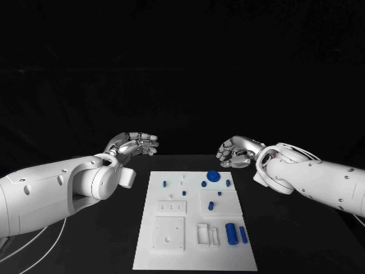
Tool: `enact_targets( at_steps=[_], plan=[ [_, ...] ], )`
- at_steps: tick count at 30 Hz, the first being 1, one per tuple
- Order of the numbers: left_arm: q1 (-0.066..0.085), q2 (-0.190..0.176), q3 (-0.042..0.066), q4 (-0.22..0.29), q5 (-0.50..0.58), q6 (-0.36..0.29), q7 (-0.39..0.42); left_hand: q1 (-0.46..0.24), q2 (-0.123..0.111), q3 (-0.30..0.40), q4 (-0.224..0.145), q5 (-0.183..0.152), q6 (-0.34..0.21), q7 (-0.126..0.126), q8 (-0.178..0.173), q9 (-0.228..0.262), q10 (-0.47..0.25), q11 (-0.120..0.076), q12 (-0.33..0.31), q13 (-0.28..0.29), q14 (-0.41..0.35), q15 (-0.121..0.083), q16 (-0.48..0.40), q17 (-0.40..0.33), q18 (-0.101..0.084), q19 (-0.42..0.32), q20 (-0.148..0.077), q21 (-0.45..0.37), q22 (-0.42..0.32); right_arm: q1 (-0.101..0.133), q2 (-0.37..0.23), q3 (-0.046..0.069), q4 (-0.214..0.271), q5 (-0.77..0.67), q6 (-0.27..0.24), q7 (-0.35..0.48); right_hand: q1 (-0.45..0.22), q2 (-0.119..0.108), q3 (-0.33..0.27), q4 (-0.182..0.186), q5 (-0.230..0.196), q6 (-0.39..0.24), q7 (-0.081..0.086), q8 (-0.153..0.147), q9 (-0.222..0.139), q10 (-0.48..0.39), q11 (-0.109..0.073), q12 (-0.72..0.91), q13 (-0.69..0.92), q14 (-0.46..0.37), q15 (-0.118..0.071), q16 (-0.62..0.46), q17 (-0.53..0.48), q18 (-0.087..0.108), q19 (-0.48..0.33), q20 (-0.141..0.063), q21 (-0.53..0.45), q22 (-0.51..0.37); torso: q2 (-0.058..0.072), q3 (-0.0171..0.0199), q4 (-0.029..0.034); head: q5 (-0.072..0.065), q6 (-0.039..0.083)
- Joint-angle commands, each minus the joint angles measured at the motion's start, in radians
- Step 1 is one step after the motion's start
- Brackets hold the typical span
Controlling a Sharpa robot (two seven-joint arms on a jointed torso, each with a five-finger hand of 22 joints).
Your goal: Assemble the parts on the task board
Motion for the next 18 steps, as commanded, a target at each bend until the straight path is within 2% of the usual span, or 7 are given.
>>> enact_targets(
  at_steps=[1,5,10,12,16,18],
  plan=[
    [0.004,-0.01,0.002,0.026,-0.032,0.046,0.029,-0.008,-0.01,-0.001,-0.004,-0.015,-0.003,0.006,-0.008,0.002,-0.001,0.004,-0.009,-0.002,0.006,0.003,-0.004,0.003,0.002,0.0,-0.008,0.005,0.0,-0.005,0.008,0.0,0.003,-0.247,0.03,-0.074,-0.004,-0.006,-0.012,0.002,-0.02,-0.004,-0.001,-0.006,0.002,-0.002,0.005,-0.01,-0.002,-0.019,0.005,0.032,0.017,0.031,0.003,-0.013,0.028,0.029,0.022,0.0042,0.009,-0.003,0.002],
    [0.011,-0.021,0.003,0.052,-0.032,0.056,0.024,-0.018,-0.015,-0.004,-0.003,-0.025,-0.005,0.007,-0.01,0.004,-0.002,0.006,-0.014,-0.004,0.003,0.004,-0.008,0.004,-0.002,-0.002,-0.012,0.007,-0.001,-0.012,0.014,0.0,0.011,-0.316,0.015,-0.091,0.002,-0.008,-0.014,0.003,-0.045,-0.003,-0.004,-0.009,0.004,0.001,0.007,-0.022,-0.001,-0.033,0.008,0.067,0.027,0.031,-0.007,-0.017,0.063,0.028,0.043,0.006,0.0136,-0.007,0.009],
    [0.011,-0.022,0.004,0.068,-0.032,0.061,0.022,-0.025,-0.015,-0.003,-0.003,-0.029,-0.005,0.007,-0.012,0.006,-0.001,0.006,-0.018,-0.004,-0.009,0.01,-0.017,0.003,-0.008,-0.01,-0.016,0.006,-0.003,-0.018,0.027,0.0,0.014,-0.369,0.004,-0.113,0.033,-0.02,0.029,0.004,-0.025,0.002,-0.008,-0.011,0.005,0.003,0.011,-0.034,0.0,-0.043,0.012,0.084,0.02,0.031,-0.024,-0.014,0.086,0.027,0.058,0.0071,0.0155,-0.009,0.015],
    [0.011,-0.021,0.004,0.07,-0.032,0.065,0.021,-0.026,-0.015,-0.003,-0.004,-0.03,-0.005,0.007,-0.013,0.008,-0.001,0.006,-0.019,-0.005,-0.013,0.012,-0.02,0.003,-0.011,-0.013,-0.017,0.005,-0.005,-0.022,0.033,0.0,0.009,-0.382,-0.002,-0.122,0.03,-0.023,0.033,0.004,-0.033,0.002,-0.008,-0.012,0.006,0.005,0.011,-0.036,0.001,-0.043,0.012,0.088,0.019,0.031,-0.025,-0.014,0.092,0.026,0.064,0.0075,0.0162,-0.009,0.016],
    [0.011,-0.024,0.004,0.078,-0.031,0.067,0.02,-0.032,-0.015,-0.004,-0.003,-0.035,-0.005,0.007,-0.014,0.009,0.0,0.007,-0.022,-0.005,-0.018,0.015,-0.025,0.003,-0.015,-0.018,-0.018,0.004,-0.006,-0.03,0.041,0.001,0.005,-0.398,-0.018,-0.137,0.026,-0.028,0.041,0.003,-0.085,0.0,-0.008,-0.016,0.007,0.004,0.012,-0.046,0.001,-0.047,0.013,0.1,0.011,0.031,-0.032,-0.015,0.11,0.025,0.078,0.0087,0.0171,-0.007,0.024],
    [0.011,-0.028,0.005,0.083,-0.031,0.066,0.019,-0.04,-0.016,-0.008,-0.002,-0.048,-0.005,0.007,-0.015,0.011,0.0,0.007,-0.024,-0.005,-0.021,0.017,-0.029,0.003,-0.019,-0.023,-0.02,0.004,-0.008,-0.031,0.046,0.001,0.003,-0.405,-0.023,-0.15,0.026,-0.032,0.04,0.003,-0.147,-0.001,-0.008,-0.017,0.008,0.004,0.013,-0.05,0.001,-0.049,0.014,0.106,0.006,0.031,-0.035,-0.017,0.118,0.025,0.086,0.0107,0.0163,-0.006,0.026]
  ],
)
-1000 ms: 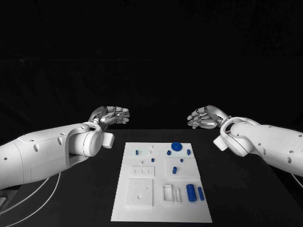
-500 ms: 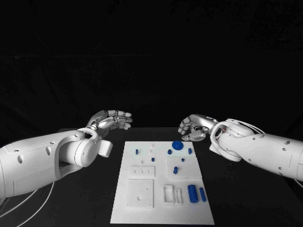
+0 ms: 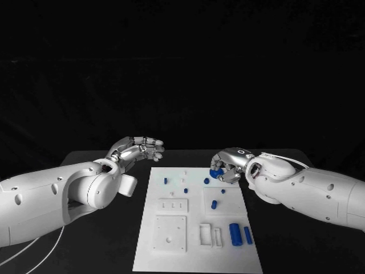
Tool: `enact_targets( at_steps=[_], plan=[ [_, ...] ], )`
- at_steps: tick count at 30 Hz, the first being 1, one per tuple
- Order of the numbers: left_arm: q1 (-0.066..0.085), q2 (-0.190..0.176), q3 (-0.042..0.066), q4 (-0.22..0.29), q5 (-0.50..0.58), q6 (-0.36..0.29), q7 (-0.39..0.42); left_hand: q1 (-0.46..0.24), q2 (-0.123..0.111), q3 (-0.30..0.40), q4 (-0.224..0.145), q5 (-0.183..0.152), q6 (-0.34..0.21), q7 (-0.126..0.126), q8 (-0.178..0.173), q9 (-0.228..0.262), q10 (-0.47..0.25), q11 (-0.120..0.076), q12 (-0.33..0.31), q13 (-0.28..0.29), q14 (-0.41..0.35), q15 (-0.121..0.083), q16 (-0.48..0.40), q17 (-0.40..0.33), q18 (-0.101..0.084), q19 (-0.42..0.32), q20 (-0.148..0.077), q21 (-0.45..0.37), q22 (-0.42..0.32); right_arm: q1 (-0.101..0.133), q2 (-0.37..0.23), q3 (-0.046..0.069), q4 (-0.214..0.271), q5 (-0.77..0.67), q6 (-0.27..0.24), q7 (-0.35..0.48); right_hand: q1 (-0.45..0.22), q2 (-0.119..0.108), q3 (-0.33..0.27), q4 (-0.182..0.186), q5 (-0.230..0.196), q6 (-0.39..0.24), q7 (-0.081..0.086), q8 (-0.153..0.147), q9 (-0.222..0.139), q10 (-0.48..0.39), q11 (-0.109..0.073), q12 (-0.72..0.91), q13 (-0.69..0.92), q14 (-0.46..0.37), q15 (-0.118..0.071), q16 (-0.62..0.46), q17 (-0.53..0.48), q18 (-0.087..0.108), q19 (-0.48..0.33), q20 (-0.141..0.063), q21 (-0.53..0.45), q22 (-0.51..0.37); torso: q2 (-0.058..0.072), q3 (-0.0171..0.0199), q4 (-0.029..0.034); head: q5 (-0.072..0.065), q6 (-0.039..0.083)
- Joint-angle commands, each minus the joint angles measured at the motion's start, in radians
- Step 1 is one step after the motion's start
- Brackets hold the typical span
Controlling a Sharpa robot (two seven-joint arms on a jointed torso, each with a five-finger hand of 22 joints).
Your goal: Assemble the parts on the task board
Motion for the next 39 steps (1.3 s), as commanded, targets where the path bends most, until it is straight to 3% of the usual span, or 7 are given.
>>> enact_targets(
  at_steps=[1,5,12,23,32,39],
  plan=[
    [0.001,-0.004,0.004,0.01,-0.007,0.025,0.012,-0.015,0.002,-0.008,-0.001,-0.013,-0.002,0.004,-0.004,0.002,0.0,0.007,-0.008,-0.002,-0.007,0.002,-0.008,0.0,0.002,-0.011,-0.001,0.0,-0.003,0.0,0.006,0.0,-0.002,-0.071,-0.024,-0.05,0.0,-0.012,0.004,0.0,-0.059,0.0,-0.007,-0.006,0.002,0.001,0.009,-0.006,0.001,-0.01,0.0,0.008,-0.005,0.048,-0.008,-0.001,0.01,0.024,0.022,0.0036,0.0007,0.001,0.004],
    [0.001,-0.004,0.014,0.013,-0.007,0.025,0.012,-0.021,0.001,-0.01,0.0,-0.021,-0.002,0.004,-0.005,0.003,0.001,0.007,-0.01,-0.002,-0.007,0.003,-0.01,0.001,0.0,-0.012,-0.003,0.001,-0.004,-0.002,0.014,0.001,-0.007,-0.079,-0.022,-0.06,-0.006,-0.012,0.007,0.002,-0.097,0.0,-0.006,-0.008,0.003,0.002,0.01,-0.011,0.001,-0.011,0.001,0.016,-0.011,0.048,-0.009,-0.001,0.016,0.023,0.033,0.0042,0.0022,0.0,0.007],
    [0.001,-0.004,0.018,0.021,-0.005,0.019,0.007,-0.034,0.004,-0.013,0.006,-0.023,-0.004,0.005,-0.007,0.005,0.001,0.008,-0.013,-0.002,-0.005,0.002,-0.011,0.003,-0.003,-0.013,-0.005,0.003,-0.005,-0.007,0.036,0.001,-0.035,-0.101,-0.032,-0.072,-0.019,-0.01,0.031,0.007,-0.135,0.004,-0.002,-0.01,0.004,0.007,0.009,-0.017,0.002,-0.013,0.0,0.028,-0.021,0.048,-0.006,-0.002,0.023,0.02,0.052,0.0075,0.0026,-0.001,0.011],
    [0.002,-0.01,0.022,0.037,-0.004,0.017,0.006,-0.038,0.005,-0.013,0.007,-0.02,-0.002,0.004,-0.007,0.007,0.003,0.007,-0.014,-0.002,-0.006,0.002,-0.013,0.004,-0.004,-0.014,-0.006,0.004,-0.006,-0.015,0.064,0.001,-0.061,-0.11,-0.032,-0.076,-0.032,-0.014,0.051,0.011,-0.14,0.006,-0.001,-0.012,0.005,0.009,0.009,-0.02,0.001,-0.016,0.0,0.037,-0.03,0.048,-0.004,-0.003,0.027,0.02,0.074,0.0105,0.0047,0.0,0.024],
    [0.003,-0.012,0.023,0.049,-0.004,0.019,0.005,-0.042,0.006,-0.012,0.005,-0.008,-0.002,0.004,-0.009,0.009,0.004,0.007,-0.016,-0.002,-0.008,0.003,-0.016,0.005,-0.007,-0.017,-0.007,0.005,-0.008,-0.016,0.083,0.001,-0.085,-0.117,-0.043,-0.084,-0.044,-0.013,0.056,0.015,-0.138,0.004,0.001,-0.014,0.005,0.006,0.011,-0.023,0.001,-0.017,0.001,0.042,-0.035,0.048,-0.002,-0.003,0.029,0.019,0.091,0.0089,0.0125,0.003,0.028],
    [0.003,-0.011,0.023,0.05,-0.004,0.019,0.005,-0.044,0.005,-0.012,0.006,-0.009,-0.002,0.004,-0.009,0.01,0.003,0.008,-0.017,-0.002,-0.008,0.003,-0.017,0.006,-0.007,-0.018,-0.007,0.005,-0.008,-0.016,0.092,0.002,-0.088,-0.123,-0.044,-0.09,-0.046,-0.01,0.065,0.018,-0.147,0.005,0.001,-0.014,0.006,0.007,0.01,-0.023,0.001,-0.017,0.001,0.047,-0.038,0.048,-0.001,-0.005,0.03,0.019,0.104,0.0068,0.0132,0.0,0.033]
  ],
)
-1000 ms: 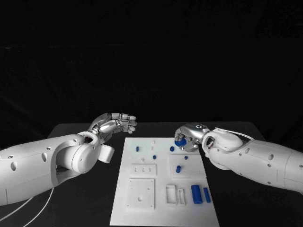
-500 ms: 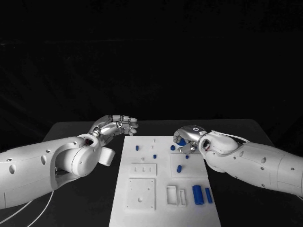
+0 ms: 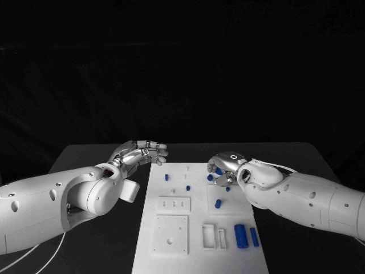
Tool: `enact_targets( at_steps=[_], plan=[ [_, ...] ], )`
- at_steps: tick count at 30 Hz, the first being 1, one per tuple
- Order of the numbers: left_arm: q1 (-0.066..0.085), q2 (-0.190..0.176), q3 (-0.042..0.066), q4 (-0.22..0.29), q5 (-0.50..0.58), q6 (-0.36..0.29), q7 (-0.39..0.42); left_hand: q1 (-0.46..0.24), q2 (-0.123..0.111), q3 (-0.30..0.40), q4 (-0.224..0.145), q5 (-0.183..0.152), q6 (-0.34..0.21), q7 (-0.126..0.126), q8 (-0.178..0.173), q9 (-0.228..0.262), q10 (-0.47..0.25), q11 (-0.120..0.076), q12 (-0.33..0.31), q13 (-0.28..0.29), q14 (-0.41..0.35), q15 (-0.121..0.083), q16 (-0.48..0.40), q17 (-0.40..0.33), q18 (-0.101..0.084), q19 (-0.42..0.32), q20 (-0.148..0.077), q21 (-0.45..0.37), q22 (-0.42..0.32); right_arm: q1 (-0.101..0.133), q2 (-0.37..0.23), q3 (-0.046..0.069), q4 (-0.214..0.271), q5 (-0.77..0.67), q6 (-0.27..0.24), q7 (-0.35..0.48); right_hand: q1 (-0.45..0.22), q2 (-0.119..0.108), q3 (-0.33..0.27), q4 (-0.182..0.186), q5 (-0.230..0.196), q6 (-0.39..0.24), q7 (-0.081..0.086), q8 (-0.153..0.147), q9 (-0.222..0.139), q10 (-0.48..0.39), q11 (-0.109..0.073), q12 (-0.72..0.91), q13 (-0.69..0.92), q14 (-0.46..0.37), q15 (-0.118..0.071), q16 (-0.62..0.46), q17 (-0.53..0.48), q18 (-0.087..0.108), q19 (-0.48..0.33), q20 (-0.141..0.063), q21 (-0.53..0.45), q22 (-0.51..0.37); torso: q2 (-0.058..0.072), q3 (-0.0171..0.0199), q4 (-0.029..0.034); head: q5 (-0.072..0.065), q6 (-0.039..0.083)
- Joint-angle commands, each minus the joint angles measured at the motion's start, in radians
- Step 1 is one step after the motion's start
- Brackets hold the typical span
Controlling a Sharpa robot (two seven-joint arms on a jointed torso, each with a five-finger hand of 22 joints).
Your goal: Assemble the parts on the task board
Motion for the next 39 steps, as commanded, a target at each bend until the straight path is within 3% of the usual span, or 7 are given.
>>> enact_targets(
  at_steps=[1,11,24,39],
  plan=[
    [0.002,0.002,0.001,0.003,-0.003,0.014,0.007,-0.011,0.0,-0.002,0.0,0.002,-0.002,0.004,-0.005,0.001,0.0,0.004,-0.006,-0.002,-0.005,0.0,-0.005,0.002,0.012,-0.007,0.003,0.005,-0.001,-0.001,0.003,0.0,-0.003,-0.022,-0.005,-0.009,-0.011,0.001,0.007,0.001,-0.007,0.005,0.0,-0.007,0.002,0.001,0.003,-0.006,0.0,-0.007,-0.002,0.005,-0.002,0.053,0.005,-0.004,0.005,0.019,0.011,-0.002,0.0017,-0.002,0.004],
    [0.002,0.007,0.001,-0.002,-0.002,0.015,0.003,-0.012,0.0,-0.002,0.0,0.002,-0.002,0.004,-0.006,0.002,0.0,0.004,-0.007,-0.002,-0.005,0.0,-0.006,0.002,0.011,-0.007,0.003,0.005,-0.001,-0.001,0.01,0.001,-0.018,-0.024,0.003,-0.004,-0.016,0.003,0.023,0.008,-0.021,0.008,0.0,-0.007,0.003,0.004,0.002,-0.006,0.001,-0.009,-0.003,0.011,-0.009,0.053,0.006,-0.005,0.007,0.019,0.026,-0.0057,0.0066,-0.004,0.01],
    [0.002,0.021,0.001,-0.021,0.002,0.015,0.005,-0.013,0.0,-0.002,0.0,0.003,-0.004,0.005,-0.008,0.002,-0.001,0.005,-0.009,-0.002,-0.006,0.0,-0.007,0.002,0.011,-0.009,0.003,0.006,-0.002,-0.001,0.024,0.001,-0.042,-0.009,-0.007,0.012,-0.033,0.009,0.042,0.029,-0.027,0.017,-0.003,-0.005,0.006,0.015,-0.001,-0.003,0.003,-0.011,-0.006,0.022,-0.018,0.053,0.008,-0.005,0.012,0.02,0.036,-0.0097,0.007,-0.006,0.019],
    [0.002,0.028,-0.001,-0.03,0.006,0.018,0.001,-0.013,0.002,-0.001,0.0,0.003,-0.004,0.005,-0.008,0.003,-0.001,0.005,-0.009,-0.002,-0.004,0.0,-0.007,0.003,0.011,-0.009,0.003,0.006,-0.002,-0.001,0.027,0.001,-0.039,-0.025,-0.007,-0.002,-0.034,0.012,0.069,0.037,-0.037,0.04,-0.013,0.004,0.014,0.049,-0.013,0.009,0.014,-0.014,-0.018,0.033,-0.032,0.053,0.007,-0.008,0.018,0.021,0.041,-0.0064,0.006,-0.008,0.022]
  ],
)
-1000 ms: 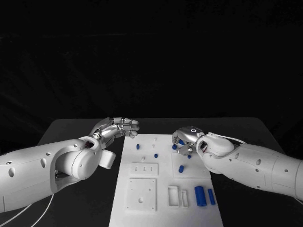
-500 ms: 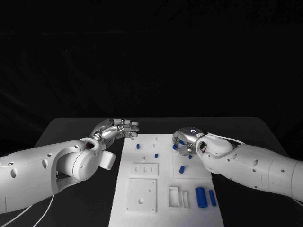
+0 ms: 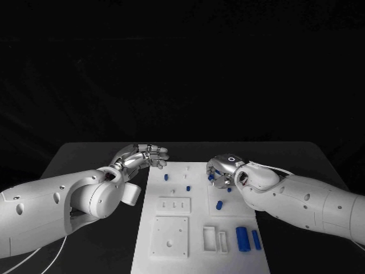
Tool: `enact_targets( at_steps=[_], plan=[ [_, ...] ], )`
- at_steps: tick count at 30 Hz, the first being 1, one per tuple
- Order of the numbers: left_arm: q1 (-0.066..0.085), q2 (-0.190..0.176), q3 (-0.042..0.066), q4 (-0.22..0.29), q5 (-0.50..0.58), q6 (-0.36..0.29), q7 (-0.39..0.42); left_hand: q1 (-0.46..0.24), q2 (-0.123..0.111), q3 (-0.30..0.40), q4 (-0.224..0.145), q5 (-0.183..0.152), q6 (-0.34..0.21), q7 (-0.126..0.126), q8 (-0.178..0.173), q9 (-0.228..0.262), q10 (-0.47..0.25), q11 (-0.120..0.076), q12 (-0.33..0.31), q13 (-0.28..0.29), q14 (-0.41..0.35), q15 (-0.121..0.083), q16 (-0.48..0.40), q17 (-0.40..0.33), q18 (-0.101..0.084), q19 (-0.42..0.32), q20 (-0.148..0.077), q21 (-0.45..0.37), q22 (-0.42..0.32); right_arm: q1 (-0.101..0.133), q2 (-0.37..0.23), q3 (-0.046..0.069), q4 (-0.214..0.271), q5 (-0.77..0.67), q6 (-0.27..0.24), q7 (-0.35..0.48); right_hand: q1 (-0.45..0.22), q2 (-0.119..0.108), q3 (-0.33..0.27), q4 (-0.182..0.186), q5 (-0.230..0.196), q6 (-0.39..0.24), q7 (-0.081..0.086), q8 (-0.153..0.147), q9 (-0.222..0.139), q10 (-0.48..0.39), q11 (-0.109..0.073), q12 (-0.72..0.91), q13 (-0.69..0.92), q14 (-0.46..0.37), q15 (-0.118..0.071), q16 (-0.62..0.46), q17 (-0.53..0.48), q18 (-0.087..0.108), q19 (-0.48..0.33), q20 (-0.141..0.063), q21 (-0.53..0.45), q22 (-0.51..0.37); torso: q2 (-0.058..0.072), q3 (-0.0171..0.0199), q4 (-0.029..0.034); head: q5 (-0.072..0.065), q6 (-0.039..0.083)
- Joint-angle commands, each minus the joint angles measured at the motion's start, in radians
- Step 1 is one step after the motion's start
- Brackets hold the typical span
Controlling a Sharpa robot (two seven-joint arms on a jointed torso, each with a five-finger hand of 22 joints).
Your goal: Assemble the parts on the task board
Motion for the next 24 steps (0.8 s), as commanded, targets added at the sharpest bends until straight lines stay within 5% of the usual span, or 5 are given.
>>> enact_targets(
  at_steps=[1,24],
  plan=[
    [0.001,0.001,0.0,0.001,0.004,0.017,0.005,-0.009,-0.002,-0.001,0.0,0.003,-0.004,0.005,-0.004,0.001,-0.001,0.005,-0.005,-0.001,-0.004,0.0,-0.003,0.002,0.017,-0.005,-0.001,0.006,-0.002,-0.002,0.001,0.0,0.003,-0.018,0.004,-0.004,-0.005,0.002,0.007,-0.001,-0.002,0.007,0.001,0.004,0.001,0.009,0.001,0.004,0.004,-0.006,-0.002,0.005,-0.002,0.056,-0.002,-0.007,0.006,0.02,0.002,0.0012,-0.0012,-0.001,0.001],
    [0.001,0.001,0.0,0.0,0.004,0.02,0.002,-0.01,-0.002,-0.001,0.0,0.003,-0.004,0.005,-0.004,0.002,-0.001,0.005,-0.006,-0.001,-0.004,-0.001,-0.004,0.002,0.016,-0.006,-0.001,0.007,-0.002,-0.002,0.0,0.0,0.013,-0.058,-0.075,-0.04,0.023,0.023,0.115,-0.014,-0.059,0.078,-0.028,0.027,0.021,0.085,-0.028,0.03,0.053,-0.01,-0.031,0.02,-0.03,0.056,-0.007,-0.005,0.02,0.02,0.005,0.0005,0.0013,-0.008,0.005]
  ],
)
